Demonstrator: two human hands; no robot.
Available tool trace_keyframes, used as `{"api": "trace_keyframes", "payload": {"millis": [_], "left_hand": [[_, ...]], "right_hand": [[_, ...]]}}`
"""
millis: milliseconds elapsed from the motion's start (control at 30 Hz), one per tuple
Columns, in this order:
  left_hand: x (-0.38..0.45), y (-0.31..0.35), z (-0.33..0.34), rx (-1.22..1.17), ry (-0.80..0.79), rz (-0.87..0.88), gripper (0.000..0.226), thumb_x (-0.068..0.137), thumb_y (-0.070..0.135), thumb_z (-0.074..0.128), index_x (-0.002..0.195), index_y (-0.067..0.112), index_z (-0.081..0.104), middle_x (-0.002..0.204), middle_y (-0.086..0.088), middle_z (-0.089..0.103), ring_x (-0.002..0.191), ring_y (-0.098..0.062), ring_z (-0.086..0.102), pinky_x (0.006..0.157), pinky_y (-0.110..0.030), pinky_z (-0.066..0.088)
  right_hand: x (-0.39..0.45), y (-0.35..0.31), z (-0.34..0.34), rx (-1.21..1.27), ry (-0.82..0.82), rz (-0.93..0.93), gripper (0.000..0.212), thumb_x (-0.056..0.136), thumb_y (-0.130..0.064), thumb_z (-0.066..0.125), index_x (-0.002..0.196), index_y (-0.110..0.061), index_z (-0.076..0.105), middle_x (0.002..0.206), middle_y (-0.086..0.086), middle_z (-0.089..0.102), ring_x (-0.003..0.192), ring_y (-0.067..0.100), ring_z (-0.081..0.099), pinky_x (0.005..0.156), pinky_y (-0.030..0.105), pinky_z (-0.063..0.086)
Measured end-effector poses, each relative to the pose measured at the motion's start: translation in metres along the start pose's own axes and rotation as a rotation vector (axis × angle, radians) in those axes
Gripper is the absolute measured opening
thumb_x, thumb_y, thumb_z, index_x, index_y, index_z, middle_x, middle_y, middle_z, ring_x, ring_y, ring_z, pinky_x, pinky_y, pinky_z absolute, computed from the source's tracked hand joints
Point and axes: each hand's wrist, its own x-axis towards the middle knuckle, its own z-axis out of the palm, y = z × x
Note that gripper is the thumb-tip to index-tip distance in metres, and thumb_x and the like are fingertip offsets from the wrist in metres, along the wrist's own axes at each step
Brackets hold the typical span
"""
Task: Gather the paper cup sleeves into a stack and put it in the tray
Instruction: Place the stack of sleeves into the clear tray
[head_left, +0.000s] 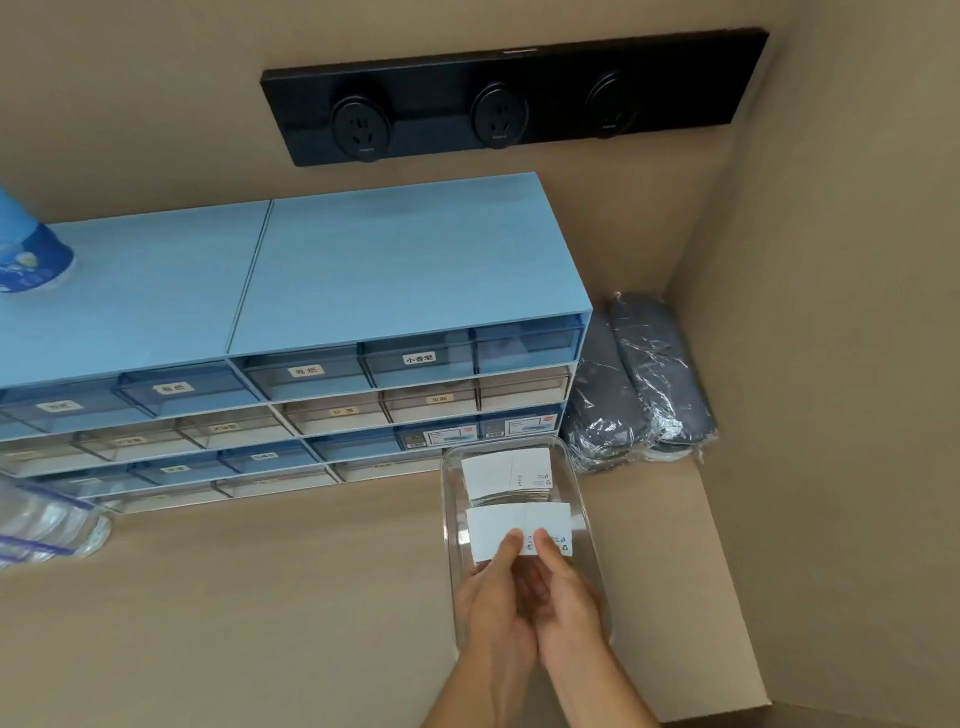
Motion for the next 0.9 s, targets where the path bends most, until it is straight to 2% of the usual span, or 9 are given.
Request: {"api": "trace_keyframes", "payload": {"millis": [100,167,267,333,533,700,900], "left_hand": [[0.010,-0.004,0.004,-0.034,0.047,-0.049,0.027,0.082,0.005,0.077,0.104,-0.006,0.066,0.071,-0.019,0.066,0.042,-0.021,0.064,0.041,-0.025,0.054],[0.018,-0.007,0.008,-0.051,0.079,-0.056,0.031,0.082,0.005,0.077,0.108,-0.008,0.067,0.072,-0.019,0.066,0.040,-0.020,0.063,0.040,-0.024,0.053],[0.028,-0.006,0.011,-0.056,0.129,-0.068,0.027,0.082,0.007,0.078,0.104,-0.006,0.068,0.070,-0.019,0.063,0.036,-0.018,0.059,0.038,-0.023,0.053],[0.034,-0.005,0.012,-0.040,0.157,-0.080,0.021,0.083,0.008,0.077,0.096,-0.004,0.065,0.065,-0.017,0.061,0.036,-0.018,0.056,0.037,-0.023,0.052],[0.045,-0.002,0.014,0.017,0.205,-0.100,0.021,0.082,0.011,0.079,0.082,-0.003,0.064,0.062,-0.016,0.059,0.046,-0.021,0.053,0.035,-0.021,0.051],[0.053,0.002,0.018,0.017,0.211,-0.122,0.022,0.081,0.007,0.079,0.075,-0.003,0.061,0.058,-0.015,0.058,0.039,-0.019,0.054,0.038,-0.024,0.053],[0.057,0.005,0.022,0.040,0.225,-0.138,0.022,0.081,0.002,0.078,0.071,-0.003,0.060,0.065,-0.017,0.062,0.052,-0.025,0.059,0.042,-0.026,0.055]], "right_hand": [[0.016,-0.002,-0.001,-0.007,0.061,0.035,0.036,0.077,-0.022,0.079,0.100,0.003,0.066,0.077,0.017,0.068,0.069,0.027,0.066,0.071,0.036,0.056],[0.026,-0.004,0.000,0.005,0.100,0.076,0.043,0.076,-0.025,0.080,0.106,0.003,0.067,0.084,0.017,0.067,0.074,0.026,0.066,0.069,0.034,0.057],[0.037,-0.004,0.005,-0.016,0.132,0.148,0.032,0.078,-0.027,0.078,0.089,0.000,0.065,0.069,0.012,0.057,0.050,0.018,0.058,0.046,0.024,0.052],[0.043,-0.002,0.007,-0.028,0.153,0.176,0.026,0.080,-0.025,0.076,0.079,-0.004,0.061,0.060,0.007,0.049,0.036,0.013,0.050,0.036,0.020,0.046],[0.056,0.002,0.010,-0.054,0.218,0.157,0.029,0.075,-0.024,0.082,0.076,-0.006,0.059,0.059,0.005,0.045,0.032,0.010,0.044,0.035,0.019,0.044],[0.058,-0.004,0.014,-0.059,0.223,0.175,0.027,0.081,-0.021,0.077,0.083,0.000,0.061,0.063,0.010,0.053,0.049,0.016,0.050,0.034,0.019,0.047],[0.057,-0.005,0.016,0.023,0.220,0.196,0.029,0.085,-0.008,0.072,0.106,0.010,0.064,0.083,0.022,0.066,0.067,0.028,0.065,0.038,0.025,0.054]]}}
